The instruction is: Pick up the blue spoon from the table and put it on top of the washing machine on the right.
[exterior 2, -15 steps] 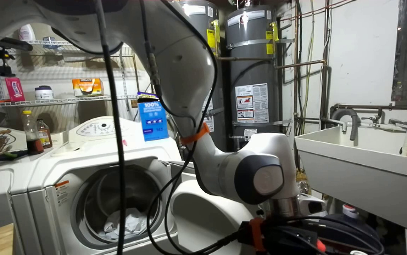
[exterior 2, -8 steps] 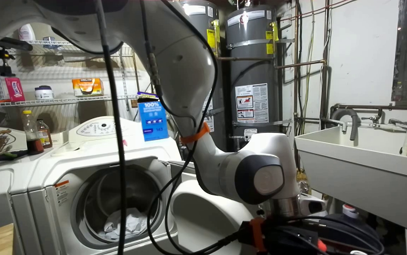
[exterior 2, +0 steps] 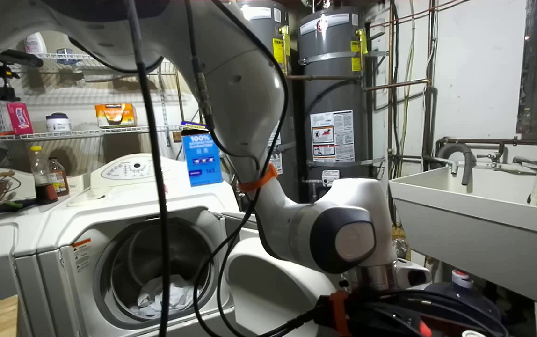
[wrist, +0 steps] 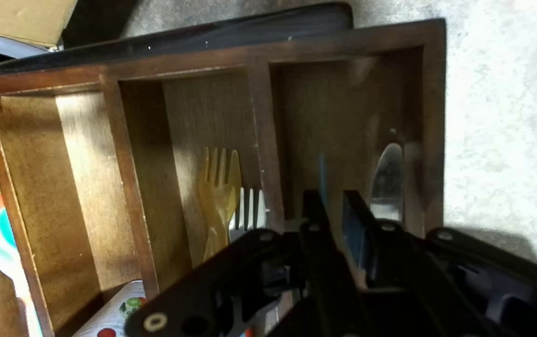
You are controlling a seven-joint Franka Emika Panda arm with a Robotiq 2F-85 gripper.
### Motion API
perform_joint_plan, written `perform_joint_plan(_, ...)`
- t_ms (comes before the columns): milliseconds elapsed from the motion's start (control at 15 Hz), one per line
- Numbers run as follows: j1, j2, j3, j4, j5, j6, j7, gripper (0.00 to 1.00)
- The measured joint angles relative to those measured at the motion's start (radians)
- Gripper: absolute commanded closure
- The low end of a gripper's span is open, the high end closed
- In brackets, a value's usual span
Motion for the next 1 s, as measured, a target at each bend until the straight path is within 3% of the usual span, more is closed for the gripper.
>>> perform_joint_plan(133, 0.000, 0.005, 0.000, 0.007, 0.001, -0.017, 0.000, 1.00)
perform_joint_plan(533, 0.000, 0.023, 0.000, 0.037, 0.007, -0.058, 0.000, 0.99)
perform_joint_plan(1000, 0.007, -0.025, -0.029, 0.005, -0.001, -0.019, 0.000, 0.99)
